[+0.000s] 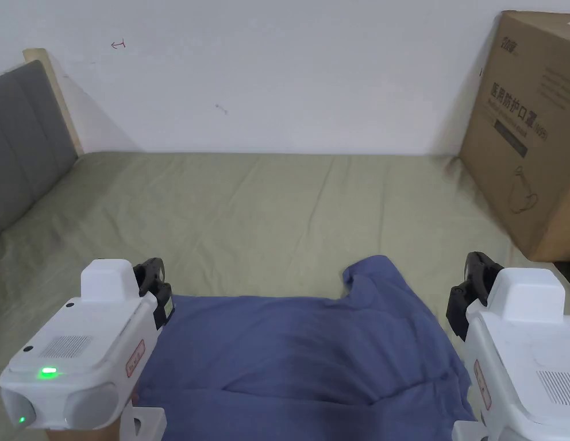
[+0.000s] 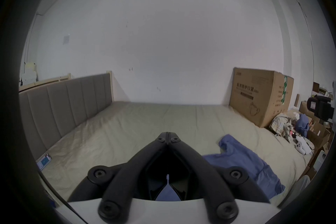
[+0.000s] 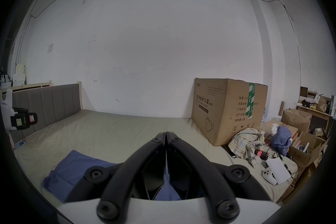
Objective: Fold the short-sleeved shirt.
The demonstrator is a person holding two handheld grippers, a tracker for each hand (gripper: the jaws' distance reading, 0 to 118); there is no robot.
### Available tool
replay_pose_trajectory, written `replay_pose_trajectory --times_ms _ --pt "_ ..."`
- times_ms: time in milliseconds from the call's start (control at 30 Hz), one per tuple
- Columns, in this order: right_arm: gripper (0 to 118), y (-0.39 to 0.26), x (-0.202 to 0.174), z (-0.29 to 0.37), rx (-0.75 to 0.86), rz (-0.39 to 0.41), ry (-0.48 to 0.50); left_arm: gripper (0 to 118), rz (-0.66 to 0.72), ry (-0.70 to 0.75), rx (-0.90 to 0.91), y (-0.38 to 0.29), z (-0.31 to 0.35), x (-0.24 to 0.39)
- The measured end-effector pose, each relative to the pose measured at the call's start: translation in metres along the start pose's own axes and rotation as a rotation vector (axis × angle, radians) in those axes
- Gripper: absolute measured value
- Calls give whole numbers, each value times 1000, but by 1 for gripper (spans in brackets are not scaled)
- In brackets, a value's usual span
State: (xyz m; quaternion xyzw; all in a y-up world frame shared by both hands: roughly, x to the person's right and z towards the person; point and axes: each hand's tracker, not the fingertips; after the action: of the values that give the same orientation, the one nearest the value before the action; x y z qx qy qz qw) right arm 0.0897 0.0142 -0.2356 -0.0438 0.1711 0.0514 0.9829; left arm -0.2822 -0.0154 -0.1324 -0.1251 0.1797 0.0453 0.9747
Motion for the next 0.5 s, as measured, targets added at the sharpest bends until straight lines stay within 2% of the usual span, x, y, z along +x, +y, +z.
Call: replay_pose_trajectory --times_ms 67,233,400,500 --pt "0 -3 0 -11 -15 0 2 0 22 -26 -75 -2 -23 -10" --pt "0 -16 -3 -48 -71 -1 6 0 -23 -34 -244 -15 -104 -41" --pt "0 -33 -5 -87 -128 4 -8 0 25 -58 -416 -31 -195 -71" --pt "0 -44 -4 -111 -162 0 -16 0 -18 -33 -532 -46 -247 -81"
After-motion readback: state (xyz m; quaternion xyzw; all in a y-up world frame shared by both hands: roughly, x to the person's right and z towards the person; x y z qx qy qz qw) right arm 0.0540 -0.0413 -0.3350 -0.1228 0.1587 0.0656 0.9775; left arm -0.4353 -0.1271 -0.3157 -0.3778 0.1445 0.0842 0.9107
